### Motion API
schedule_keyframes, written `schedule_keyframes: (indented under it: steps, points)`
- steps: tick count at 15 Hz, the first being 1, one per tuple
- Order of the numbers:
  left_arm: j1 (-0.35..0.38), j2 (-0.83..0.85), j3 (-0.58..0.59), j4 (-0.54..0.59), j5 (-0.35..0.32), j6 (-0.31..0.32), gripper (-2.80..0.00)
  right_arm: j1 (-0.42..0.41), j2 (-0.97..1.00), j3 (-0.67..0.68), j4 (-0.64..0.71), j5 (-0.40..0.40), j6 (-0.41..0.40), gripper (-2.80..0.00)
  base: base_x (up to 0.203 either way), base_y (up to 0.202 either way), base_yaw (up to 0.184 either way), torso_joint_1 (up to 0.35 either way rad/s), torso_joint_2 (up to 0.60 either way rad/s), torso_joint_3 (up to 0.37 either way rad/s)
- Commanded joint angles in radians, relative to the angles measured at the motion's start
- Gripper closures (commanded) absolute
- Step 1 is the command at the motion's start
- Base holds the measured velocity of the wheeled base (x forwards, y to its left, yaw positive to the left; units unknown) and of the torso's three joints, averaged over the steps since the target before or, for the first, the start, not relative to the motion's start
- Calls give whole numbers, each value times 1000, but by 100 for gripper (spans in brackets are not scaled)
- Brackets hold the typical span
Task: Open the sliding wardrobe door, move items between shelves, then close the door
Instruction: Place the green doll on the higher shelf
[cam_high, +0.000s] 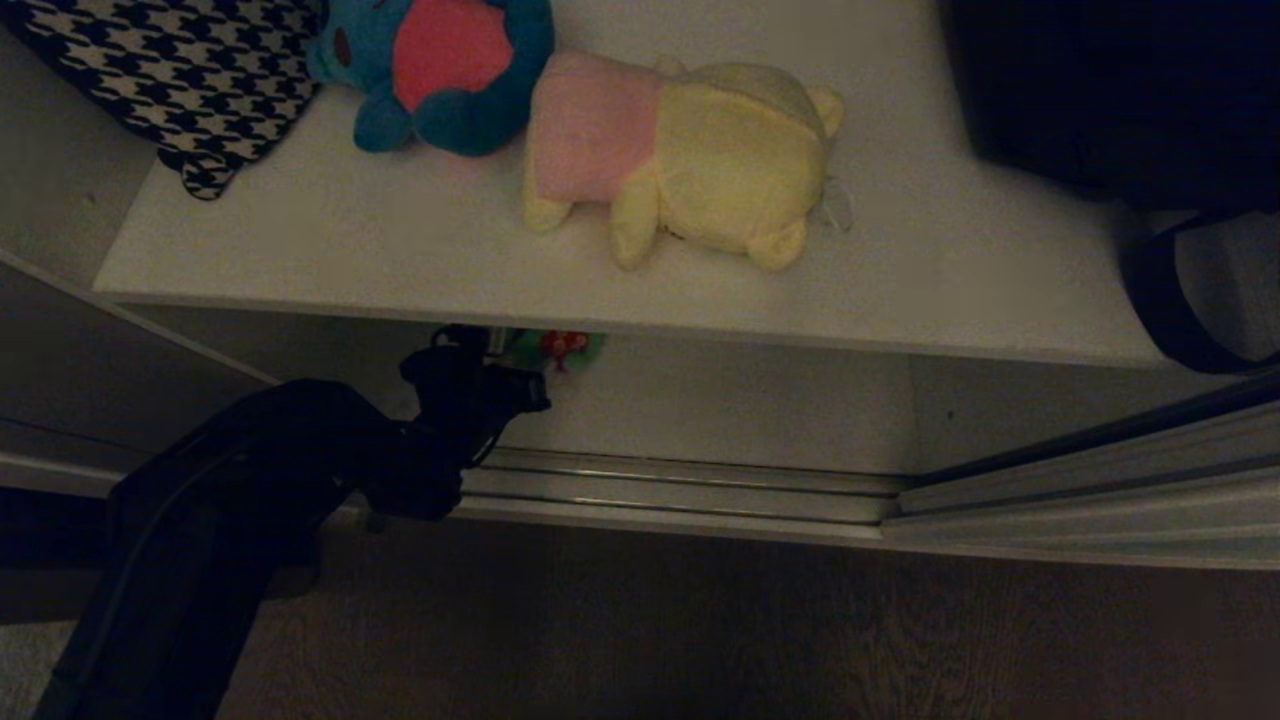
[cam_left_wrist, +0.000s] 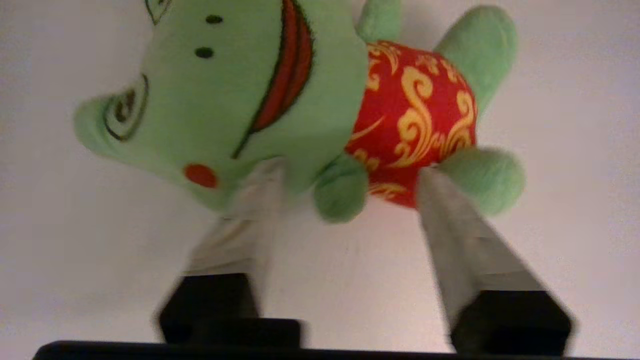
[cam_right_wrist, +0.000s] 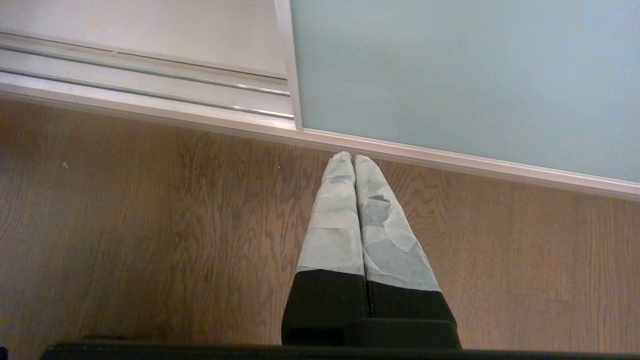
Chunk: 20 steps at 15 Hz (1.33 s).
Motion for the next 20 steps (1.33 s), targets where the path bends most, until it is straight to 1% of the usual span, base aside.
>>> schedule_keyframes:
  steps: [1,6,8,10,12,14,18,20]
  points:
    - [0,34,-38,-1,-3,0,-280,1,0,0,0,0,0,0,0,0,0,0,0,0]
    - [1,50,-76,13,2,-5,-280,1,0,0,0,0,0,0,0,0,0,0,0,0]
    - [1,44,-67,31,3,-4,-280,1,0,0,0,0,0,0,0,0,0,0,0,0]
    - [1,17,-48,78,6,-2,-280,1,-1,0,0,0,0,0,0,0,0,0,0,0]
    - [1,-13,-19,88,5,4,-280,1,0,0,0,0,0,0,0,0,0,0,0,0]
    - [2,-24,-16,116,5,13,-280,1,-1,0,1,0,0,0,0,0,0,0,0,0]
    - [3,-57,-9,137,3,7,-280,1,-1,0,1,0,0,0,0,0,0,0,0,0]
    - [2,-75,-9,160,-5,-10,-280,1,0,0,1,0,0,0,0,0,0,0,0,0]
